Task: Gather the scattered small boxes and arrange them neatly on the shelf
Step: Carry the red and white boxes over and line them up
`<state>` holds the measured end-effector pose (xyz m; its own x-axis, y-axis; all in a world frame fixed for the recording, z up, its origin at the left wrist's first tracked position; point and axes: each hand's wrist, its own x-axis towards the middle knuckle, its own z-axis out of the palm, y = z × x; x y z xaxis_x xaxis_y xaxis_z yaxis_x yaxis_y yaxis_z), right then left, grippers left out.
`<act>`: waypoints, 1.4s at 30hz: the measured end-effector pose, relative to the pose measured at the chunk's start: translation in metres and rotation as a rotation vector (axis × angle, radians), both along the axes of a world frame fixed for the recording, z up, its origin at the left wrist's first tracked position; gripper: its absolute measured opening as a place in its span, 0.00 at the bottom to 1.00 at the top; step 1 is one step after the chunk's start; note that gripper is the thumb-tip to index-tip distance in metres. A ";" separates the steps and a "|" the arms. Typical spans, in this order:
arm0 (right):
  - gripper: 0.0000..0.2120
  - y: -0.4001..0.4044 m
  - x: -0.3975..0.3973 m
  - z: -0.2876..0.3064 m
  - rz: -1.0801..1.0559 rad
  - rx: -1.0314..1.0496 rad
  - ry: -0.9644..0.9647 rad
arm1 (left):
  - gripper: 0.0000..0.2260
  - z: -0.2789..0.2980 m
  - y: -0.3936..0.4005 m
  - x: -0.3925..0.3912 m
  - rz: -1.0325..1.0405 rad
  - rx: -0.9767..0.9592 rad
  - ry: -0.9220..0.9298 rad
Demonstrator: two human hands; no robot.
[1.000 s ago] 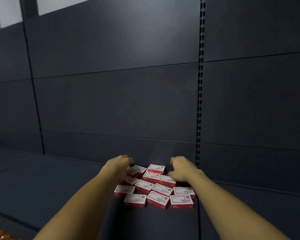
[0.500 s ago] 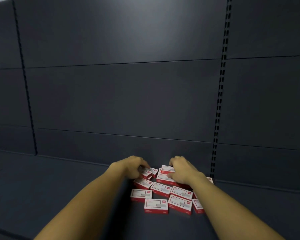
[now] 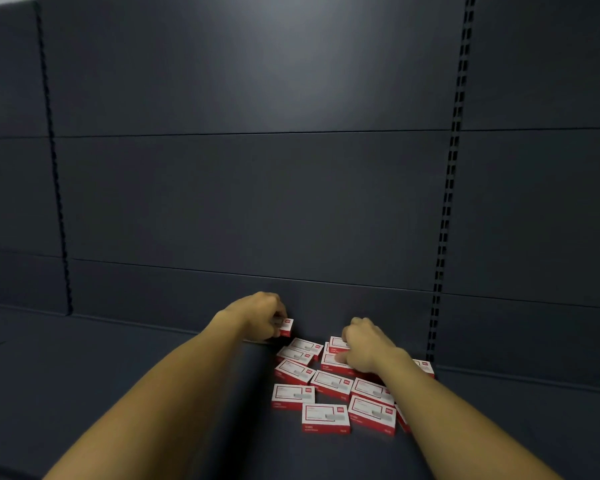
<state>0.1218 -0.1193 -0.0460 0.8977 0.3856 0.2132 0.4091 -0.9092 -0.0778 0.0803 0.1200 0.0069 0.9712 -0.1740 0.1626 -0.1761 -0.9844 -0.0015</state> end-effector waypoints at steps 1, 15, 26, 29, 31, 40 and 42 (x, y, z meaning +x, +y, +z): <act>0.25 0.001 -0.001 0.000 -0.005 0.003 -0.006 | 0.17 0.001 0.002 -0.001 0.000 0.001 -0.008; 0.17 -0.007 -0.017 0.006 -0.002 0.084 0.064 | 0.16 0.005 0.008 -0.012 -0.027 0.000 -0.035; 0.17 -0.063 -0.040 0.042 -0.098 0.125 -0.153 | 0.11 0.010 -0.041 0.003 -0.160 -0.011 -0.078; 0.17 -0.088 -0.051 0.043 -0.174 0.094 -0.133 | 0.11 0.007 -0.070 0.010 -0.238 -0.022 -0.088; 0.17 -0.107 -0.059 0.042 -0.228 0.060 -0.120 | 0.12 0.004 -0.091 0.015 -0.289 -0.021 -0.097; 0.16 -0.208 -0.105 0.029 -0.480 0.049 -0.075 | 0.11 -0.004 -0.199 0.023 -0.462 0.027 -0.083; 0.16 -0.230 -0.117 0.029 -0.524 0.052 -0.077 | 0.10 -0.004 -0.227 0.020 -0.499 0.045 -0.105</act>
